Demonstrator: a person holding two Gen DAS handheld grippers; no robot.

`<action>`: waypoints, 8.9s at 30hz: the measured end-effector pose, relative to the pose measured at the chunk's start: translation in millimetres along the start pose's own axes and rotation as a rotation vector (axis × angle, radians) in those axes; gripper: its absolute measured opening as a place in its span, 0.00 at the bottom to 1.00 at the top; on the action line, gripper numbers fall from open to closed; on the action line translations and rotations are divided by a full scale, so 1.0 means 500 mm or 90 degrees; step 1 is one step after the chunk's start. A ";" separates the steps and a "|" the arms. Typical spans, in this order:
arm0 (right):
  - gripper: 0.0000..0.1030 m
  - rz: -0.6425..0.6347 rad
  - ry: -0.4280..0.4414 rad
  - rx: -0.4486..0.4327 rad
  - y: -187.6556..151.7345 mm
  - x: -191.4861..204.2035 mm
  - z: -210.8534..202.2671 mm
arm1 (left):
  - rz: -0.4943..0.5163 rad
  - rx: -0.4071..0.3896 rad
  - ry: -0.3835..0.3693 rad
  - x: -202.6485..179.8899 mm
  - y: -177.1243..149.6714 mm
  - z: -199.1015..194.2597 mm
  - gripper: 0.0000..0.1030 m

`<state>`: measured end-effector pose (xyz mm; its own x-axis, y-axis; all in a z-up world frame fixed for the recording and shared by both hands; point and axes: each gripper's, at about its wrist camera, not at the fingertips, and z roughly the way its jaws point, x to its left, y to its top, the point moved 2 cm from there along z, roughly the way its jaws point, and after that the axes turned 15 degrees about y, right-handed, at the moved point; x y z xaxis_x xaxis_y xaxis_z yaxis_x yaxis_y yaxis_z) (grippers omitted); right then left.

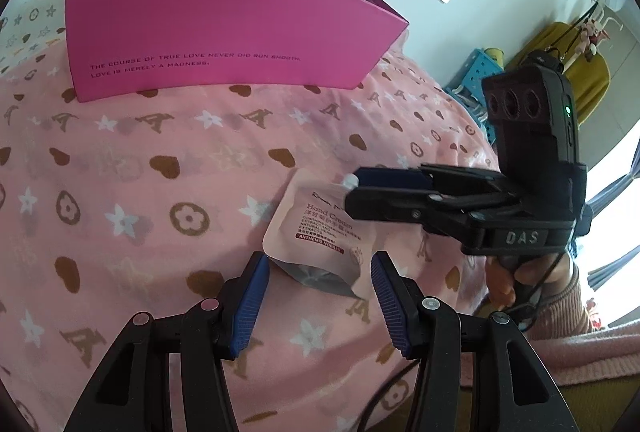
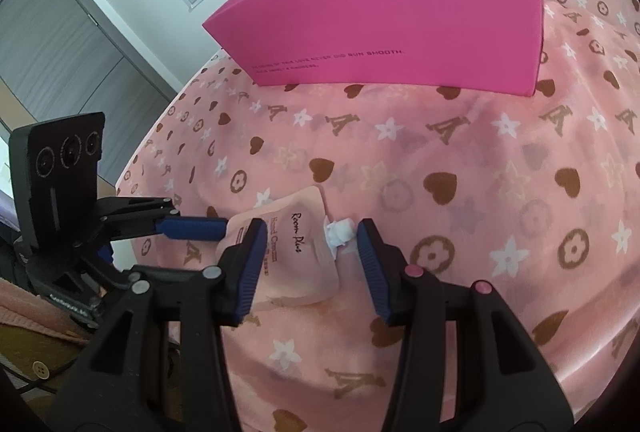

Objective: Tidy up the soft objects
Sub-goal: 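Grasp the hand cream pouch by its cap end with the right gripper, then lift the hand cream pouch and carry it over the pink box, then lower the hand cream pouch into the pink box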

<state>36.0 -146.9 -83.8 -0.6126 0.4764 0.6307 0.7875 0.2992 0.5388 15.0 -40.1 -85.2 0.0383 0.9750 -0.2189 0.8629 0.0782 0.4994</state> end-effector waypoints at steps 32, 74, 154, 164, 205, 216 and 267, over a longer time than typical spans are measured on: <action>0.48 0.017 0.013 -0.029 -0.012 0.009 -0.009 | 0.008 -0.003 -0.001 -0.015 0.009 0.002 0.37; 0.48 -0.026 -0.004 -0.101 0.046 0.047 -0.061 | 0.074 -0.121 0.030 -0.062 0.074 -0.089 0.38; 0.48 -0.117 -0.024 -0.162 0.228 0.042 -0.114 | 0.067 -0.185 0.060 -0.033 0.254 -0.087 0.38; 0.48 -0.122 -0.023 -0.167 0.238 0.042 -0.119 | 0.065 -0.189 0.062 -0.031 0.263 -0.085 0.38; 0.48 -0.131 -0.023 -0.171 0.265 0.043 -0.116 | 0.052 -0.199 0.072 -0.019 0.288 -0.086 0.38; 0.48 -0.132 -0.023 -0.172 0.273 0.039 -0.116 | 0.054 -0.200 0.076 -0.019 0.294 -0.081 0.38; 0.48 -0.132 -0.021 -0.169 0.306 0.021 -0.099 | 0.051 -0.193 0.089 -0.001 0.326 -0.062 0.38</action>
<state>146.8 -137.0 32.7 -0.7521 0.4554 0.4765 0.5982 0.1682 0.7835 139.9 -21.3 22.4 0.0120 0.9980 -0.0622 0.6705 0.0381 0.7409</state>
